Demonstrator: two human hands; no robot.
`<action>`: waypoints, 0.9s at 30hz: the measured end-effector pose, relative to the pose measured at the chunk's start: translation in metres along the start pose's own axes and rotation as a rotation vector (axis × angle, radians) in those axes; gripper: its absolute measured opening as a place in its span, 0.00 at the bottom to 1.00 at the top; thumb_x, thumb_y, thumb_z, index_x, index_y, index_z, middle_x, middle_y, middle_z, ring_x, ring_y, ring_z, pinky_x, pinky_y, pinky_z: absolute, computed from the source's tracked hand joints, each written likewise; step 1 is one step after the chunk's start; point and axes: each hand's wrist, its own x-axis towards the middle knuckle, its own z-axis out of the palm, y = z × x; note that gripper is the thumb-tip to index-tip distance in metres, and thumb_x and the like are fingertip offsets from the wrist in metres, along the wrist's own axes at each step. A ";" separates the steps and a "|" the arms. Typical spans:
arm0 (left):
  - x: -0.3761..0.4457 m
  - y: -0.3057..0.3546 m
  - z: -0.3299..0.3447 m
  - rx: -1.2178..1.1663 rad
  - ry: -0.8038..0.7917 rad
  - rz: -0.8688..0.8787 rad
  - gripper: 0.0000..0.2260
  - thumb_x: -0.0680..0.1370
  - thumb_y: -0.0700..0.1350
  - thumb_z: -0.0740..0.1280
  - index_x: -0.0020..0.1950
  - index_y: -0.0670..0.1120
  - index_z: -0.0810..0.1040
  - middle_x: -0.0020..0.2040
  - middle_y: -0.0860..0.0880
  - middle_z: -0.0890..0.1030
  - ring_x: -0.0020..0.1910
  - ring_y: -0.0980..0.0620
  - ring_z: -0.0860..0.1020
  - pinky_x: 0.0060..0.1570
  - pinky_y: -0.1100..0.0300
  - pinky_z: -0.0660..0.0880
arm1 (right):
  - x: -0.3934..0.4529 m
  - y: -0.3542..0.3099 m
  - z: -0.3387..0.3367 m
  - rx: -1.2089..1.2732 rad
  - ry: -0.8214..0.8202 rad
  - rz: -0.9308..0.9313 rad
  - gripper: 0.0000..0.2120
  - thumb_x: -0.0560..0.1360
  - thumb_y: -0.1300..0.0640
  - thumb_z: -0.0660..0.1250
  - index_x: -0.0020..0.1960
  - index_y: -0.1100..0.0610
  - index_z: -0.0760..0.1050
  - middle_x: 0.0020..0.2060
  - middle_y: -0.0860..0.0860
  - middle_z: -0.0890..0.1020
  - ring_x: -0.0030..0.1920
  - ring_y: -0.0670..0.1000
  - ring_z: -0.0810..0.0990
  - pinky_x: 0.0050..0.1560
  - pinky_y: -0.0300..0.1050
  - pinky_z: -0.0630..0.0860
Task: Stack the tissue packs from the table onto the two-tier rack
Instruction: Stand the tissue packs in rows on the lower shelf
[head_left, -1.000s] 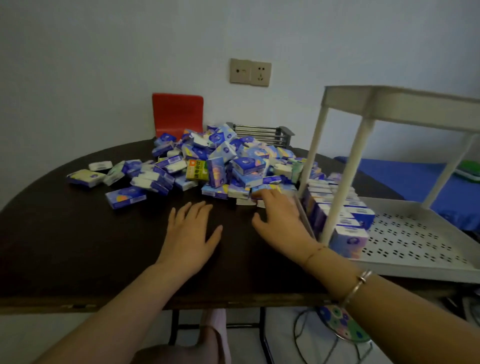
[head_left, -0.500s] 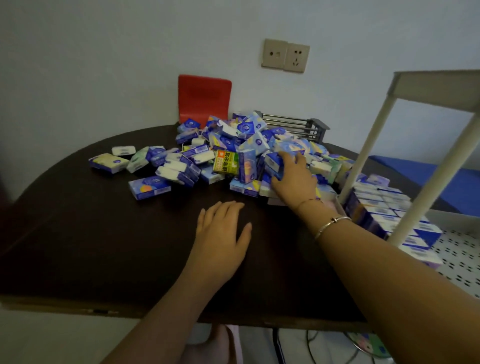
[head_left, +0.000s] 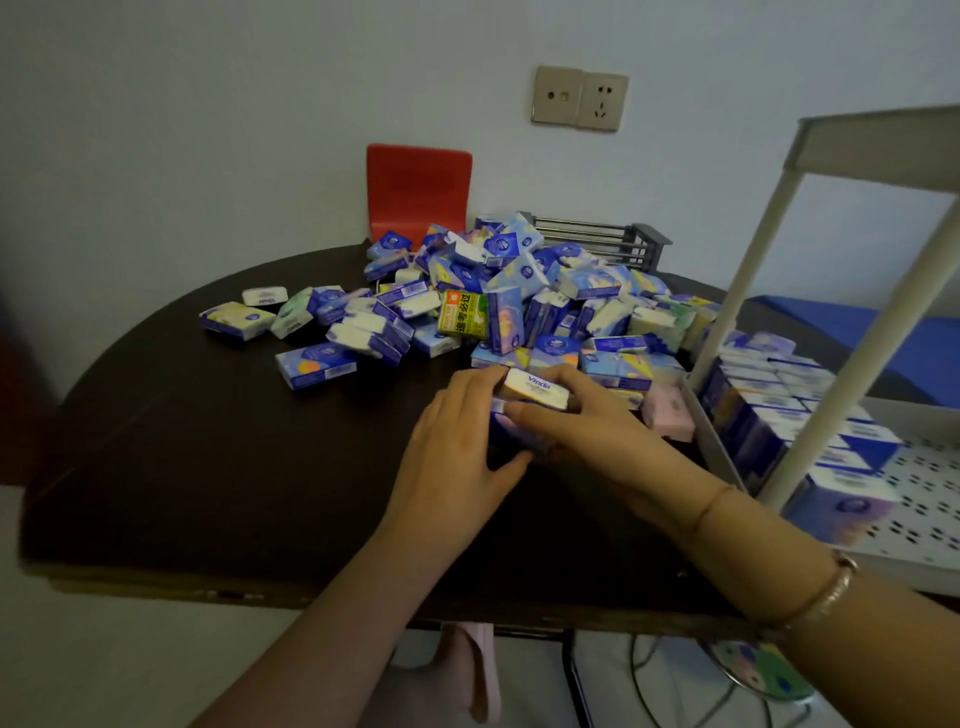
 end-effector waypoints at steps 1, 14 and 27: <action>-0.001 0.000 0.000 -0.053 -0.007 -0.017 0.32 0.69 0.49 0.75 0.69 0.51 0.64 0.65 0.55 0.69 0.63 0.59 0.69 0.61 0.65 0.67 | -0.001 0.001 0.000 0.073 -0.010 0.022 0.12 0.72 0.59 0.71 0.54 0.56 0.74 0.43 0.50 0.81 0.42 0.45 0.81 0.38 0.36 0.78; 0.006 -0.002 -0.015 -0.837 -0.019 -0.609 0.28 0.69 0.57 0.67 0.67 0.49 0.70 0.51 0.50 0.83 0.49 0.59 0.82 0.49 0.65 0.75 | 0.001 0.011 0.003 0.042 -0.026 -0.231 0.09 0.75 0.58 0.67 0.53 0.46 0.73 0.55 0.52 0.78 0.56 0.48 0.79 0.57 0.46 0.78; 0.004 -0.012 -0.007 -0.671 0.012 -0.419 0.35 0.72 0.36 0.72 0.74 0.51 0.61 0.69 0.55 0.71 0.64 0.62 0.71 0.61 0.68 0.70 | 0.017 0.009 0.000 -0.676 -0.237 -0.063 0.27 0.73 0.67 0.62 0.70 0.49 0.65 0.56 0.53 0.78 0.53 0.51 0.78 0.51 0.46 0.78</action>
